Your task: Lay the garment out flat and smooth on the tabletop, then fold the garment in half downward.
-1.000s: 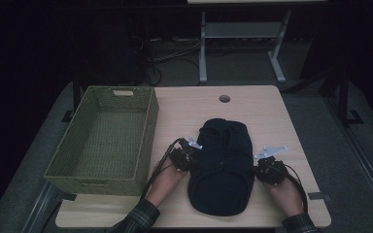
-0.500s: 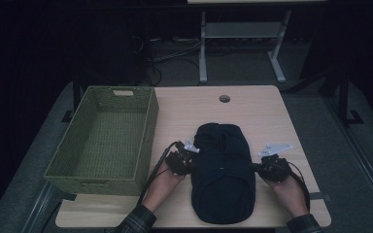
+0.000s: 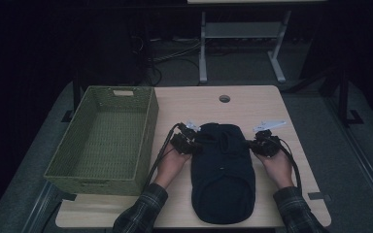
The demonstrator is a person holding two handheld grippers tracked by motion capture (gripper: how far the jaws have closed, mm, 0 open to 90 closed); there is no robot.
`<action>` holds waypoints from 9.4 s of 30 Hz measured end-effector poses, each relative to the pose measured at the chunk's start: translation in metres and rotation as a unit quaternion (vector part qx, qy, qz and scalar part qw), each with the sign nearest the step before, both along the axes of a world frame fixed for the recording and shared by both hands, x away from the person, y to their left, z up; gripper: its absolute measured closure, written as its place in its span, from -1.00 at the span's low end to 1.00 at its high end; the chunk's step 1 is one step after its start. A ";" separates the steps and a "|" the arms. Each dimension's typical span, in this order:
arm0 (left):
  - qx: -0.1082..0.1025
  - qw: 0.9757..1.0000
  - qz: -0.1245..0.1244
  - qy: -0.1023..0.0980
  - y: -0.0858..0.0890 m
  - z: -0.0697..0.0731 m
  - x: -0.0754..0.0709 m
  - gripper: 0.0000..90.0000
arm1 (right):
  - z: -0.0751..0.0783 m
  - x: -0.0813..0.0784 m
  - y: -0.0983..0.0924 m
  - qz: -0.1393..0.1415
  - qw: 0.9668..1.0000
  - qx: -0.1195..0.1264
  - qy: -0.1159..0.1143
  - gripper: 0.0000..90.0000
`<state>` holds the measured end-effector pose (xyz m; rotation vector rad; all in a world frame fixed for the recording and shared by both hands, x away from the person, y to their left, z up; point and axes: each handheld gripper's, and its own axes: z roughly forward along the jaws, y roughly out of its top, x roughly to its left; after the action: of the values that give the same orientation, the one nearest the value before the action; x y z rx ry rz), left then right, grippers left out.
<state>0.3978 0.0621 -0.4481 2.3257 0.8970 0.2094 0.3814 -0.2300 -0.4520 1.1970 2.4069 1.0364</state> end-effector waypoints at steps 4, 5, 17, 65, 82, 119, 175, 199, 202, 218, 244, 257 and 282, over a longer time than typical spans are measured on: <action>0.017 1.000 0.003 0.002 0.000 -0.007 0.001 1.00 | -0.014 0.004 0.002 -0.005 1.000 -0.026 0.011 1.00; 0.020 1.000 0.002 0.002 0.001 -0.007 0.000 1.00 | -0.015 0.004 0.001 -0.006 1.000 -0.023 0.011 1.00; 0.059 0.998 -0.016 -0.014 0.006 -0.004 -0.021 1.00 | -0.011 -0.013 0.000 -0.008 0.996 -0.084 -0.004 1.00; -0.034 0.999 0.003 -0.011 0.011 0.014 0.051 0.02 | 0.013 0.055 0.001 0.014 0.999 0.034 0.030 0.23; -0.028 1.000 -0.008 0.000 0.004 -0.003 0.055 -0.09 | -0.016 0.054 0.011 0.025 0.999 0.004 0.039 0.41; -0.022 0.999 -0.020 -0.015 -0.001 0.028 0.054 0.76 | 0.025 0.053 0.008 0.012 0.999 0.034 0.035 0.82; -0.011 0.985 -0.042 -0.164 -0.004 0.101 0.012 0.73 | 0.088 0.010 0.012 0.031 0.995 0.009 -0.098 0.81; -0.068 0.988 -0.072 -0.121 0.018 0.077 -0.056 0.69 | 0.066 -0.059 0.017 0.070 0.992 0.025 -0.099 0.78; -0.067 0.988 -0.080 -0.111 0.018 0.073 -0.064 0.69 | 0.061 -0.067 0.016 0.076 0.993 0.023 -0.092 0.77; -0.059 0.991 -0.106 -0.055 0.019 0.042 -0.095 0.65 | 0.035 -0.106 0.011 0.102 0.993 0.037 -0.056 0.72; -0.114 0.985 -0.110 -0.074 0.035 0.077 -0.117 0.33 | 0.057 -0.135 -0.014 0.095 0.989 0.087 -0.066 0.44; -0.081 0.993 -0.064 -0.061 0.024 0.059 -0.082 0.99 | 0.046 -0.102 0.001 0.114 0.990 0.072 -0.048 1.00; -0.047 0.996 -0.082 -0.002 0.008 0.016 -0.079 1.00 | 0.002 -0.152 0.013 0.165 0.985 0.054 0.019 1.00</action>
<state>0.3186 0.0701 -0.4325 2.2974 0.6936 0.1006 0.2291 -0.2166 -0.4503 0.8714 2.6701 1.2615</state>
